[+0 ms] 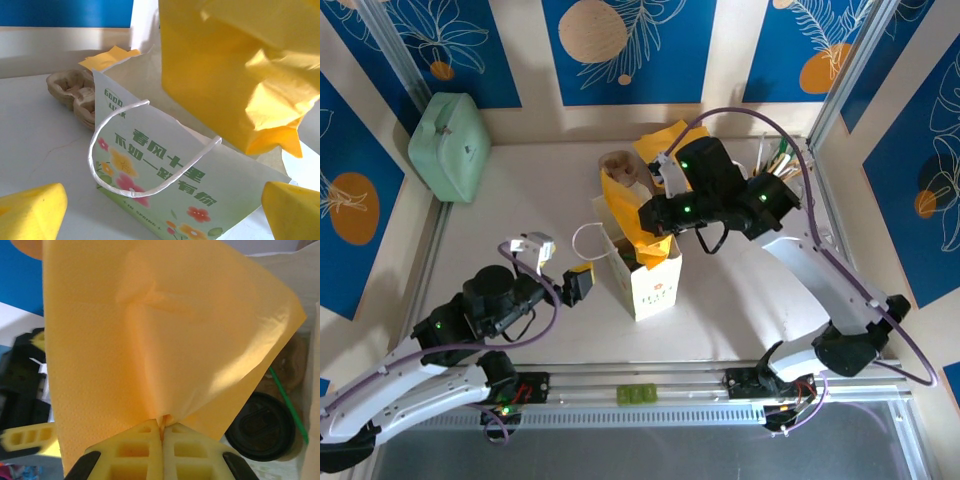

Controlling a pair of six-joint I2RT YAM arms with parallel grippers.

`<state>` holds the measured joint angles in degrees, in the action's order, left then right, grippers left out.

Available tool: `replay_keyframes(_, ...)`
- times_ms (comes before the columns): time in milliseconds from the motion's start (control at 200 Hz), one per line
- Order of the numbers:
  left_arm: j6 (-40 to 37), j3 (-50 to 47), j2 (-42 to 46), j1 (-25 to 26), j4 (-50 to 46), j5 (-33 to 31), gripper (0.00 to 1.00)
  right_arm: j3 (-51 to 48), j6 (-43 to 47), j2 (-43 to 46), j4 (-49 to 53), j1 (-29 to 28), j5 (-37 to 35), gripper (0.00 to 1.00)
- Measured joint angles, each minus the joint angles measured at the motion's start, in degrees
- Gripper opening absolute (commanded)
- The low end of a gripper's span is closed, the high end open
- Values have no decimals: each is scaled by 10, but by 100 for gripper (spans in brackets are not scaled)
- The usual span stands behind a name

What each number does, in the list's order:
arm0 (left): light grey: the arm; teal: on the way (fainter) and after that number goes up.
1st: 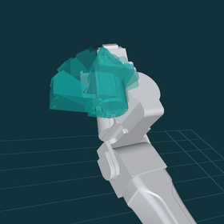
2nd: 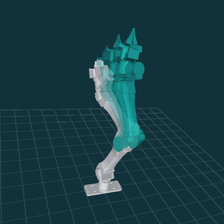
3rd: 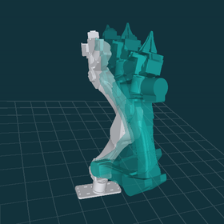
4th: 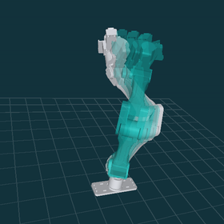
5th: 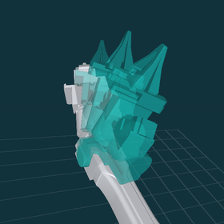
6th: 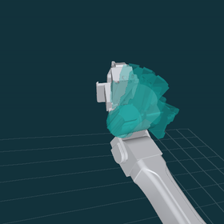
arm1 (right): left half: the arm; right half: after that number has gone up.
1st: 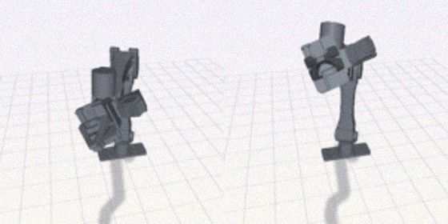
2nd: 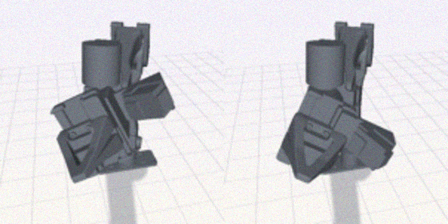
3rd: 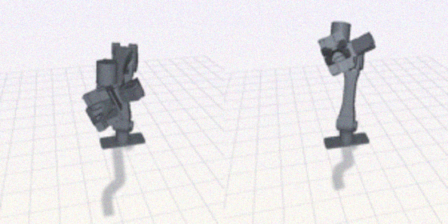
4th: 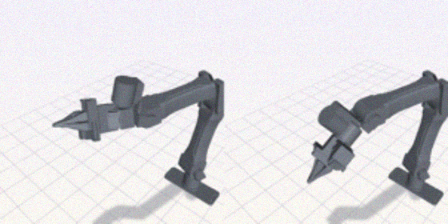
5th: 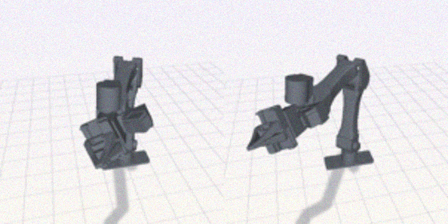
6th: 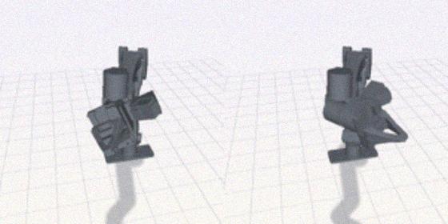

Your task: Pack the takeout coffee

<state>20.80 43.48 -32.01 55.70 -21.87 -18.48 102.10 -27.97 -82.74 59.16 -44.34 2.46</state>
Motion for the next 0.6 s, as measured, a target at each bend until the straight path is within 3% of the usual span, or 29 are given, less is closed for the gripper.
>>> replay_keyframes(330, 0, -1, 1, 0, 0, 0, 99, 29, 41, -56, 59, -22, -71, 0)
replay_keyframes(600, 0, -5, 6, 0, 0, 0, 99, -8, 42, -57, 60, -35, -107, 0)
